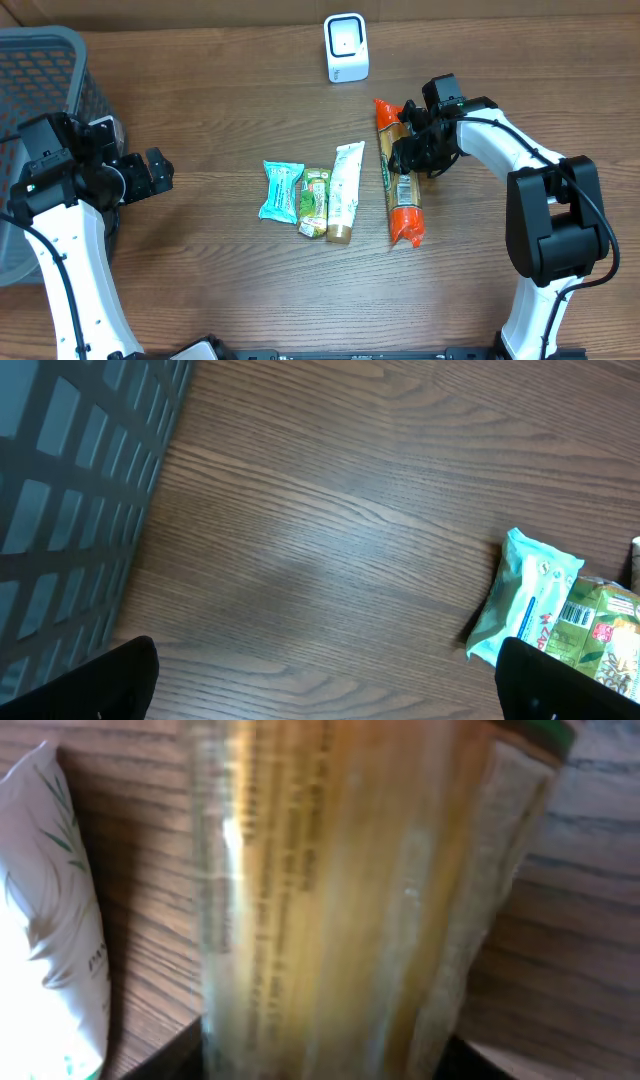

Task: Scan the item barcode
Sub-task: 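Lift the spaghetti pack with the right gripper and tilt it rightward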

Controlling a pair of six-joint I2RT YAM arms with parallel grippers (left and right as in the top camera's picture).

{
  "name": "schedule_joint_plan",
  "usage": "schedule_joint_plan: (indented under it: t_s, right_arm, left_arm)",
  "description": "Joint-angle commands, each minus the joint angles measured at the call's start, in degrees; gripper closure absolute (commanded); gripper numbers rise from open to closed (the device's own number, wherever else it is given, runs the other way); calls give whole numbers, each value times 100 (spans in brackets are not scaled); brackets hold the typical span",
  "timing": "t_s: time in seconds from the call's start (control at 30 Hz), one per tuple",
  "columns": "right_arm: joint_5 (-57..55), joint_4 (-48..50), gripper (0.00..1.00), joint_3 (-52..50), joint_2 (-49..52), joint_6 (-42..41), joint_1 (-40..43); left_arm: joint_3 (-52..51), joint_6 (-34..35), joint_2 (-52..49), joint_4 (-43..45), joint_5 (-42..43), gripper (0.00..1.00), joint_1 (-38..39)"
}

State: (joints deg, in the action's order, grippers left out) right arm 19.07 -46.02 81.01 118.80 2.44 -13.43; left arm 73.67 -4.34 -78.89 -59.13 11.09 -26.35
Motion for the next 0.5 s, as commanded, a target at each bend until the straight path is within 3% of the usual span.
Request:
schedule_joint_plan:
  t_s: [0.0,0.07,0.13,0.27,0.47]
  right_arm:
    - [-509,31,64,-39,212,-289,7]
    - [-509,7,84,-37,212,-671,7]
    - [-509,-68,96,-22,192,-1174,7]
    - [-754,-256,96,61,83,-2085,7]
    - [-2455,-1373,96,256,-702,-4374,7]
  left_arm:
    - [59,116,-28,2,-13,1,-24]
    - [59,116,-28,2,-13,0,-24]
    - [59,116,-28,2,-13,0,-24]
    - [59,116,-28,2,-13,0,-24]
    - [59,116,-28,2,-13,0,-24]
